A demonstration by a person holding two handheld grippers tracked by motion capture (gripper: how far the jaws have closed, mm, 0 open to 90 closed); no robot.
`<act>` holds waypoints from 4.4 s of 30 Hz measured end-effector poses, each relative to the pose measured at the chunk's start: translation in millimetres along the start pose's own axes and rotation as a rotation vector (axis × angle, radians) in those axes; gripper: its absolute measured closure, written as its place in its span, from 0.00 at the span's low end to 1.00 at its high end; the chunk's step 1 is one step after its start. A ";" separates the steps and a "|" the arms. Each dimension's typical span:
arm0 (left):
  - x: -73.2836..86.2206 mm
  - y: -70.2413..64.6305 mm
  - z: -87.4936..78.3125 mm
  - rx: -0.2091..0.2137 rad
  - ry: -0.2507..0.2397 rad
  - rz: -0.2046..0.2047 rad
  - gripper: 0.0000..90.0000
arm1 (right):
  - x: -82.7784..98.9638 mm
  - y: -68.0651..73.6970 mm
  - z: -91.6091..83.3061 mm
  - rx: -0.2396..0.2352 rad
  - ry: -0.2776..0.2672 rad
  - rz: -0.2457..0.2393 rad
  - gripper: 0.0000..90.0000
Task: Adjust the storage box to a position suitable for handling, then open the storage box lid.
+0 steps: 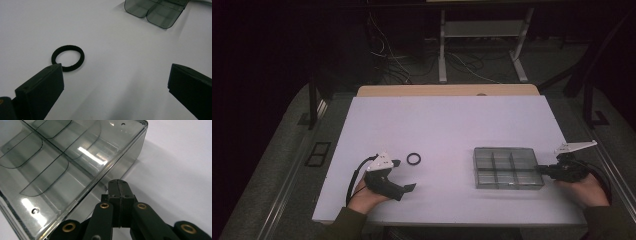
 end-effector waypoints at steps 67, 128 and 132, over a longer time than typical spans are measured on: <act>0.0 -0.9 -0.1 -0.006 -0.002 0.001 0.00 | -55.7 90.6 75.1 -0.181 0.055 -0.225 0.99; 0.7 -9.4 -3.0 0.059 -0.015 0.025 0.47 | -12.2 98.1 33.0 -0.152 -0.285 -0.079 0.62; 0.5 -10.9 -1.5 0.079 -0.005 0.023 0.57 | -9.0 100.5 32.6 -0.174 -0.286 -0.084 0.71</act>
Point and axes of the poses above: each handheld gripper's, and its own axes: z roughly forward along the jaws, x roughly out of its underside, y roughly to its left, the point moved 1 cm from there along z, roughly forward along the jaws, and after that the axes turned 8 degrees about -y, right-handed, at the moved point
